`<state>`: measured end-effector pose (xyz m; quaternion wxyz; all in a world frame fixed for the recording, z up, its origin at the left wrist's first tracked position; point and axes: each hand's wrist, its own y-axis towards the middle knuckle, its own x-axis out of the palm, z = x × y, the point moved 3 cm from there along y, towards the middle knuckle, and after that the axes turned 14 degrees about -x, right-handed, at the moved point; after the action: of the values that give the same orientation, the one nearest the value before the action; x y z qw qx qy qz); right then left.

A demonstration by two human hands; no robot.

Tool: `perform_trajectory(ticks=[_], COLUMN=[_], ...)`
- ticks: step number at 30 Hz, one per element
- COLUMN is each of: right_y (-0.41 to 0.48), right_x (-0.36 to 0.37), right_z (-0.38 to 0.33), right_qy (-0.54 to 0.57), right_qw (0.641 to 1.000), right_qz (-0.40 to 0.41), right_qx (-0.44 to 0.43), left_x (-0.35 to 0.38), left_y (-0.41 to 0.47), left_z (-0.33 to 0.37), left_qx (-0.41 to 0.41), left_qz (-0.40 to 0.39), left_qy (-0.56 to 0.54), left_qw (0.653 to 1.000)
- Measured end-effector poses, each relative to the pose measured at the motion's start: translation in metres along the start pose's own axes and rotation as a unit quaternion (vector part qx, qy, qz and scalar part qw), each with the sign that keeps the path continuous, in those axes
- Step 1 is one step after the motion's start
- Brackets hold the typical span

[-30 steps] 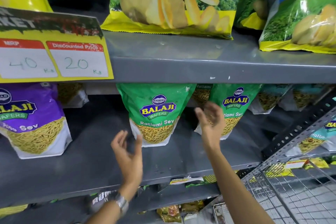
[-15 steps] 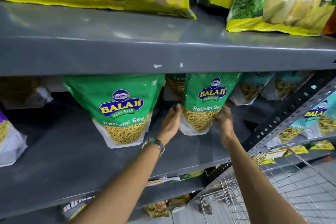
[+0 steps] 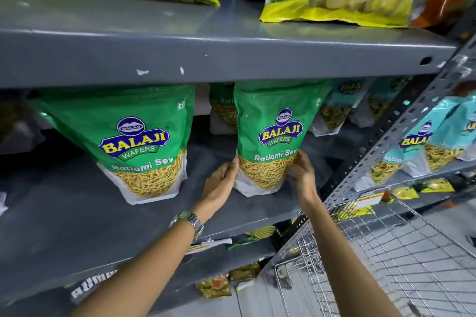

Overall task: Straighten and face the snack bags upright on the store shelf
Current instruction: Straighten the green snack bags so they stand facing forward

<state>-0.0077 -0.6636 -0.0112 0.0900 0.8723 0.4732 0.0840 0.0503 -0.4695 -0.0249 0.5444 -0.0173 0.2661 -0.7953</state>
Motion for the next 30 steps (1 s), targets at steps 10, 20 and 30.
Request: perform_trajectory(ticks=[10, 20, 30], right_y=[-0.032, -0.036, -0.144], right_x=[-0.025, -0.021, 0.074], right_z=[0.005, 0.008, 0.005], right_qy=[0.007, 0.007, -0.094], right_qw=[0.999, 0.995, 0.975], right_qz=[0.036, 0.098, 0.134], right_qx=[-0.001, -0.009, -0.151], left_x=[0.013, 0.018, -0.07], left_y=[-0.036, -0.038, -0.083], left_z=[-0.009, -0.01, -0.097], left_qx=[0.024, 0.005, 0.124], left_qz=[-0.003, -0.026, 0.366], left_qy=[-0.002, -0.027, -0.453], left_qw=[1.0, 0.999, 0.803])
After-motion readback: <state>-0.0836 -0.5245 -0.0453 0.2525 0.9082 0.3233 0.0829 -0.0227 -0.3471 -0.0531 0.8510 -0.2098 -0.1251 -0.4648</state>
